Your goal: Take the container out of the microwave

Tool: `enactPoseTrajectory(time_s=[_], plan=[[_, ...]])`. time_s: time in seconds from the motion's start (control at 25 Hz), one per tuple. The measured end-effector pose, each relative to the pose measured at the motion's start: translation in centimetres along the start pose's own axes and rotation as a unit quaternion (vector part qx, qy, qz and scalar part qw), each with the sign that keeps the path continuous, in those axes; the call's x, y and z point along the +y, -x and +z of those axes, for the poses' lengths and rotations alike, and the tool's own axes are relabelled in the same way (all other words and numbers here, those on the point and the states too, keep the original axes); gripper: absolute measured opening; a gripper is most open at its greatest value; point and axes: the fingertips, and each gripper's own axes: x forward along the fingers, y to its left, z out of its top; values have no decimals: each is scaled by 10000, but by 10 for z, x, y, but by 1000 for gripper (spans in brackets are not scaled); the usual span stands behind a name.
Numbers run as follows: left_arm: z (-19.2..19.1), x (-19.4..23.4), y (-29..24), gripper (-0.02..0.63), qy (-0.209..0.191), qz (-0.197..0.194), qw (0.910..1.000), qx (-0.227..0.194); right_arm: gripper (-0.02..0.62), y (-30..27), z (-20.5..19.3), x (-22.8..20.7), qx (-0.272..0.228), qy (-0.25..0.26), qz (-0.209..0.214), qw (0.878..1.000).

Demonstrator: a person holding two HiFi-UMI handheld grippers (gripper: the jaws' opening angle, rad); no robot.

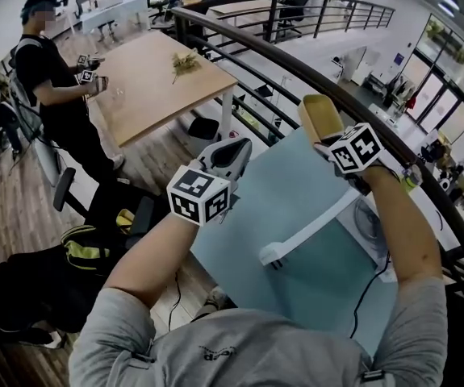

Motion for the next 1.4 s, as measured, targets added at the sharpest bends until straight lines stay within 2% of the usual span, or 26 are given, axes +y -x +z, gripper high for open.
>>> enactPoseTrajectory(time_s=[0.32, 0.64, 0.84, 1.08, 1.4], plan=[[-51, 27, -32, 15, 232, -38, 9996, 123, 28, -68, -12, -6, 306, -121, 188, 9993], [-102, 52, -60, 15, 387, -107, 9988, 287, 28, -137, -29, 8, 649, -170, 576, 9961], [-130, 63, -73, 15, 432, -207, 9979, 439, 28, -170, -47, 24, 921, -277, 876, 9915], [-164, 75, -84, 15, 560, -352, 9960, 599, 28, -208, -75, 38, 1392, -205, 1033, 9847], [-199, 87, -87, 15, 705, -452, 9929, 847, 28, -248, -92, 57, 1708, -233, 1265, 9769]])
